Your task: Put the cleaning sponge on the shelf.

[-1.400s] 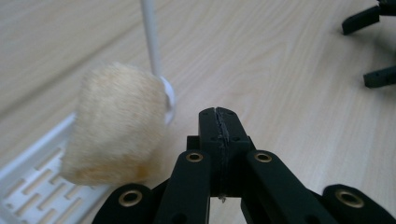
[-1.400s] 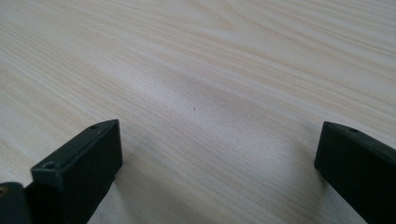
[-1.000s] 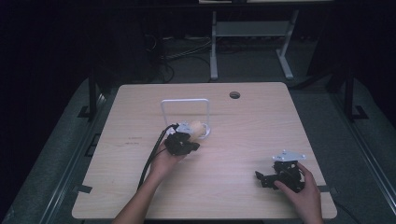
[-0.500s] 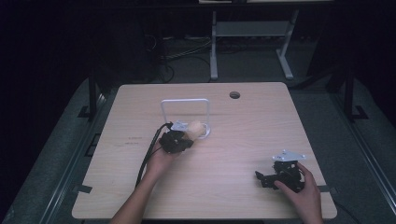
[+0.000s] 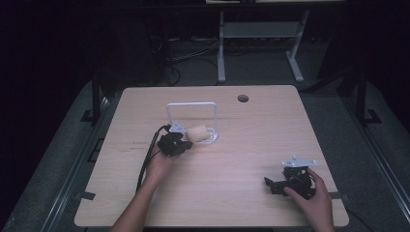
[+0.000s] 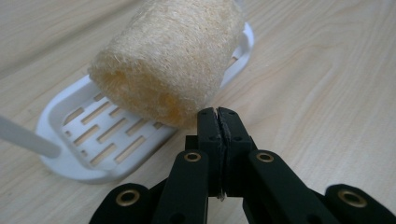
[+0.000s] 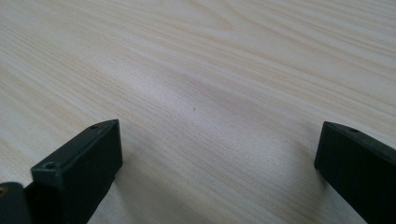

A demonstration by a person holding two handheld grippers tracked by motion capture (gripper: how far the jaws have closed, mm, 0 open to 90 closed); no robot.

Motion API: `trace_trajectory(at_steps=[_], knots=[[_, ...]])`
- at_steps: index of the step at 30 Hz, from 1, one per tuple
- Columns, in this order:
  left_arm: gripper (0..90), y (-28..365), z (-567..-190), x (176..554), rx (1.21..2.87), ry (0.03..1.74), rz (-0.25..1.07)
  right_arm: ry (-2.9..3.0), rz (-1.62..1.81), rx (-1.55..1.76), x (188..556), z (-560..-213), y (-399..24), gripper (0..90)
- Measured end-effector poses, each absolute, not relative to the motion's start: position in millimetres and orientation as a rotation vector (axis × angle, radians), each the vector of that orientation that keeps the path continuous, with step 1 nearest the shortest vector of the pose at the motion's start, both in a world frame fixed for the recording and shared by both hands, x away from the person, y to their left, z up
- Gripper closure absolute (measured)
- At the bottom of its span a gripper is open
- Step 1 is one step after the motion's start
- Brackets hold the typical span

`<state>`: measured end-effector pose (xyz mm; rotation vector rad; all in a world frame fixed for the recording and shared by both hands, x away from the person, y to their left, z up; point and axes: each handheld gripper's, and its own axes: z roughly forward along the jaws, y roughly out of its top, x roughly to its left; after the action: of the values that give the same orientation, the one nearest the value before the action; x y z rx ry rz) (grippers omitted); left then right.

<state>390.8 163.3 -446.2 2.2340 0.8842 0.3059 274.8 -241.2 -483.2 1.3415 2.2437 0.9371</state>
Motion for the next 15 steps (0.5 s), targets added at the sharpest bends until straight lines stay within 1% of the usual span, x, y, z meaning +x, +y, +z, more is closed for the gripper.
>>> trace_trajectory(at_steps=[15], knots=[[88.6,179,-448,397,2.192,0.954,0.332,2.243,0.937,1.342,275,-483,-241,0.7]])
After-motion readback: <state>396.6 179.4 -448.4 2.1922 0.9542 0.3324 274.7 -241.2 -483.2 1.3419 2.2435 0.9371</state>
